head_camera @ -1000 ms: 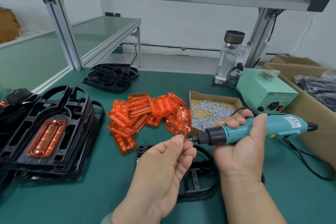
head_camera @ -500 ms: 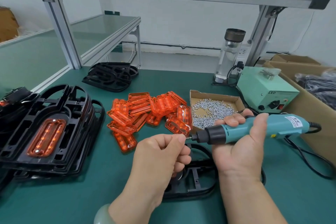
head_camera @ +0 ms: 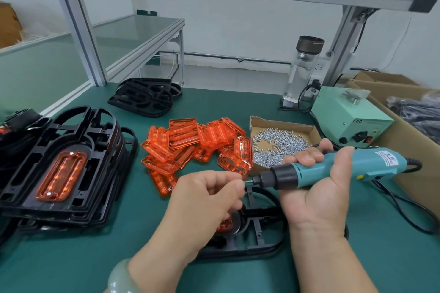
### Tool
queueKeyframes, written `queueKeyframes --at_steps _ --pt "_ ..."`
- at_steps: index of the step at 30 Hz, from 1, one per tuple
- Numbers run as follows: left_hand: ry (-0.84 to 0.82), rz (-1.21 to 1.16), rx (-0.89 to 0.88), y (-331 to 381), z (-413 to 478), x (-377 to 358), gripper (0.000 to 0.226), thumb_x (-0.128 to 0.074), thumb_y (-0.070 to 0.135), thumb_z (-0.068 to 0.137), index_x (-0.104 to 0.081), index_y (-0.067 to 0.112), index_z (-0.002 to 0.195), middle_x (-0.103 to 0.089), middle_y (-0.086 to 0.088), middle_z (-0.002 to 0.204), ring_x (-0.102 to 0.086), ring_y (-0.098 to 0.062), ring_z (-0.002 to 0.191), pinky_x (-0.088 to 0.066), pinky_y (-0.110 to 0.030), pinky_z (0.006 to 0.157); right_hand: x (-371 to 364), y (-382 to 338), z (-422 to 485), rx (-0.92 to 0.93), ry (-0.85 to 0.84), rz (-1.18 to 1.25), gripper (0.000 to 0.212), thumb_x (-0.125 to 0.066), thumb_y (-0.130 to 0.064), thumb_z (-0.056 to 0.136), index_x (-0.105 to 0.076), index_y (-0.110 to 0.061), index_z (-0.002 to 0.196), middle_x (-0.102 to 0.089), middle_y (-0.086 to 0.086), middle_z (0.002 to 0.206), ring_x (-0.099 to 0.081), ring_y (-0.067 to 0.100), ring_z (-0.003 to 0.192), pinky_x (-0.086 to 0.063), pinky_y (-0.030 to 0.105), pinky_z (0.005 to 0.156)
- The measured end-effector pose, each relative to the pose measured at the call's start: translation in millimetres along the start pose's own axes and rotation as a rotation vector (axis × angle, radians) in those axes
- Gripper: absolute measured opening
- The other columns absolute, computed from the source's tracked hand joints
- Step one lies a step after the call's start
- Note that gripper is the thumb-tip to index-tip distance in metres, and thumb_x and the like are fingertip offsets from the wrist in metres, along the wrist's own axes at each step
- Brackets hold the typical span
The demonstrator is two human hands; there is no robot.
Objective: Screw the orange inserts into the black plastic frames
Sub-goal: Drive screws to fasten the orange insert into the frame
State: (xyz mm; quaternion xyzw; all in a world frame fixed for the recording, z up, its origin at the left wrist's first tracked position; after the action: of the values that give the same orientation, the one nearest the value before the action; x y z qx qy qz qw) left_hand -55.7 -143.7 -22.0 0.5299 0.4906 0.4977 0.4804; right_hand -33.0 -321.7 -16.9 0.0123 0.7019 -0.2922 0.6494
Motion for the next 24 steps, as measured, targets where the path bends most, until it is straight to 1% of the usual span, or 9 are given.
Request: queueKeyframes --at_steps 3,4,6,8,10,12,17,21,24 --pt "0.078 0.388 -0.169 8 1 27 0.012 -0.072 0.027 0.077 -0.068 0.039 0.079 -0.068 0.028 0.078 -0.062 0.01 0.075 -0.041 0.0 0.062 2 -2 2 -0.006 0.001 -0.016 0.019 -0.059 -0.042 0.083 -0.052 -0.025 0.087 -0.043 -0.013 0.064 -0.044 0.003 0.052 -0.043 0.019 0.059" --pt "0.084 0.552 -0.207 11 1 34 0.016 -0.071 0.029 0.078 -0.065 0.043 0.074 -0.067 0.029 0.078 -0.059 0.013 0.079 -0.039 0.001 0.064 3 -2 3 0.002 0.005 -0.034 0.018 -0.06 -0.041 0.082 -0.052 -0.025 0.086 -0.044 -0.013 0.065 -0.045 0.003 0.052 -0.043 0.02 0.06" --pt "0.021 0.799 -0.224 7 1 39 0.018 -0.068 0.033 0.081 -0.064 0.046 0.069 -0.063 0.025 0.079 -0.055 0.009 0.081 -0.037 -0.003 0.067 3 -4 4 0.022 0.014 -0.075 0.019 -0.062 -0.039 0.08 -0.052 -0.025 0.087 -0.045 -0.013 0.064 -0.045 0.004 0.052 -0.042 0.022 0.062" --pt "-0.078 0.91 -0.239 -1 0 33 0.009 -0.066 0.035 0.083 -0.071 0.04 0.078 -0.06 0.02 0.083 -0.053 0.003 0.083 -0.036 -0.008 0.07 3 -4 3 0.035 0.016 -0.111 0.021 -0.063 -0.038 0.079 -0.052 -0.024 0.088 -0.046 -0.012 0.064 -0.045 0.005 0.052 -0.041 0.022 0.062" --pt "-0.144 0.981 -0.293 -6 -1 24 0.01 -0.064 0.036 0.084 -0.072 0.036 0.089 -0.059 0.014 0.087 -0.052 -0.003 0.088 -0.04 -0.02 0.08 3 -3 2 0.037 0.004 -0.142 0.021 -0.064 -0.037 0.078 -0.052 -0.023 0.088 -0.047 -0.011 0.064 -0.045 0.006 0.052 -0.041 0.022 0.062" --pt "-0.169 1.045 -0.34 -8 0 17 0.014 -0.061 0.037 0.085 -0.072 0.031 0.093 -0.059 0.01 0.089 -0.052 -0.01 0.092 -0.041 -0.028 0.083 3 -4 2 0.044 -0.005 -0.173 0.021 -0.065 -0.036 0.077 -0.052 -0.023 0.087 -0.046 -0.01 0.063 -0.045 0.006 0.051 -0.042 0.021 0.06" --pt "-0.206 1.084 -0.372 -11 2 11 0.017 -0.055 0.036 0.09 -0.069 0.031 0.098 -0.052 0.007 0.089 -0.05 -0.014 0.092 -0.036 -0.023 0.081 -1 -9 1 0.087 -0.057 -0.269 0.02 -0.064 -0.034 0.079 -0.054 -0.02 0.09 -0.047 -0.008 0.061 -0.045 0.007 0.048 -0.043 0.02 0.055" --pt "-0.225 1.081 -0.356 -14 2 11 0.017 -0.055 0.035 0.091 -0.069 0.035 0.1 -0.049 0.007 0.09 -0.049 -0.015 0.094 -0.039 -0.026 0.083 -5 -13 -1 0.112 -0.115 -0.38 0.014 -0.06 -0.028 0.09 -0.056 -0.017 0.098 -0.048 -0.006 0.06 -0.045 0.008 0.047 -0.041 0.019 0.052" --pt "-0.212 1.045 -0.351 -16 2 11 0.02 -0.058 0.032 0.091 -0.069 0.04 0.105 -0.05 0.008 0.091 -0.048 -0.015 0.097 -0.039 -0.027 0.086 -14 -10 -4 0.121 -0.166 -0.448 0.017 -0.059 -0.026 0.086 -0.055 -0.014 0.096 -0.047 -0.005 0.058 -0.045 0.01 0.045 -0.041 0.02 0.05"
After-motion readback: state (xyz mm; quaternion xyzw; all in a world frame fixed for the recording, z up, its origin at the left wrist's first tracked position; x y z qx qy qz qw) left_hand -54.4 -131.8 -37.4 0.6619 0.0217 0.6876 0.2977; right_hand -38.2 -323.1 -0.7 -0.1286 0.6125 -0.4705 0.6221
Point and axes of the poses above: each hand's wrist, its own z-axis towards the middle knuckle, its own x-axis out of the back of the hand, y = z × x, the point moved 7 cm from there along z, towards the middle knuckle
